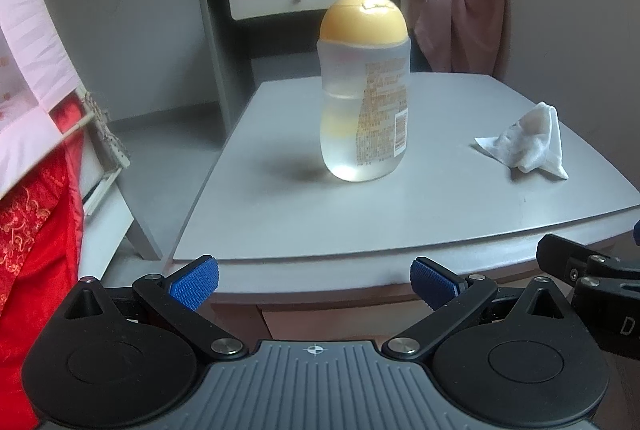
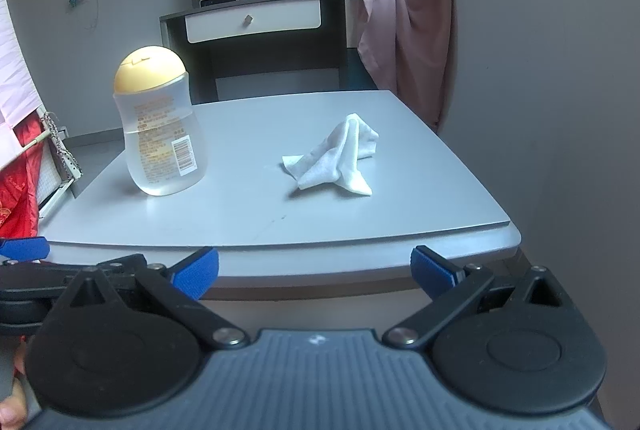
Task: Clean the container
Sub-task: 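Move the left gripper toward the clear bottle's yellow cap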
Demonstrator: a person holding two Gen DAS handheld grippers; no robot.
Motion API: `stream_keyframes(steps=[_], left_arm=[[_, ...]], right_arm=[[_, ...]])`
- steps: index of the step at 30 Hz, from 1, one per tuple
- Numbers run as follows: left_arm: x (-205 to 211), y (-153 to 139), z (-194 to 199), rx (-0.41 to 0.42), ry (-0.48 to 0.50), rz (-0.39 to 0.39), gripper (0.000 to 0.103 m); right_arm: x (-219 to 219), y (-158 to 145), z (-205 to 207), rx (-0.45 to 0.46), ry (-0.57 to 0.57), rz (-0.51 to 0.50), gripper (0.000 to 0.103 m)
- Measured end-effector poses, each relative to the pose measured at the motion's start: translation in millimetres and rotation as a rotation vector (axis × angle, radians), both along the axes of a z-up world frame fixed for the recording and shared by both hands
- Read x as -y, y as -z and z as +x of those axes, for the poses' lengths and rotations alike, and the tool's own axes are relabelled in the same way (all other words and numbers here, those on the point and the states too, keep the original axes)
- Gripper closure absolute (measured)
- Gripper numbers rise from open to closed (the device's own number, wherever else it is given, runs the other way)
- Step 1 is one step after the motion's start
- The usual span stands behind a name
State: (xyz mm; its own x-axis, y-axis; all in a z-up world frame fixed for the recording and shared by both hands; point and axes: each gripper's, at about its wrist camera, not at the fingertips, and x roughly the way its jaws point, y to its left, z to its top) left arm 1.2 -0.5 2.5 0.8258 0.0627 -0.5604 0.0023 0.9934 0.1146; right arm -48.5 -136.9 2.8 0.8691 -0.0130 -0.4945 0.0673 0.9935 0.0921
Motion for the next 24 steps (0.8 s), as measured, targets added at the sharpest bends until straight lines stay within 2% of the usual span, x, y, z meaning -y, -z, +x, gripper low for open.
stream_keyframes(steps=[12,19,24], left_arm=[[4.2,-24.1,11.3,0.161,0.044,-0.015,0.000],[-0.8,-37.9,28.1,0.214,0.101,-0.064,0.000],[-2.2,-44.5,40.1,0.250,0.091,-0.052,0.000]], right_arm=[[2.4,1.6,2.4,-0.007,-0.003,0.008,0.001],[3.4,3.3,4.4,-0.012,0.005,0.016,0.001],[4.2,5.6,6.6,-0.018,0.007,0.025,0.001]])
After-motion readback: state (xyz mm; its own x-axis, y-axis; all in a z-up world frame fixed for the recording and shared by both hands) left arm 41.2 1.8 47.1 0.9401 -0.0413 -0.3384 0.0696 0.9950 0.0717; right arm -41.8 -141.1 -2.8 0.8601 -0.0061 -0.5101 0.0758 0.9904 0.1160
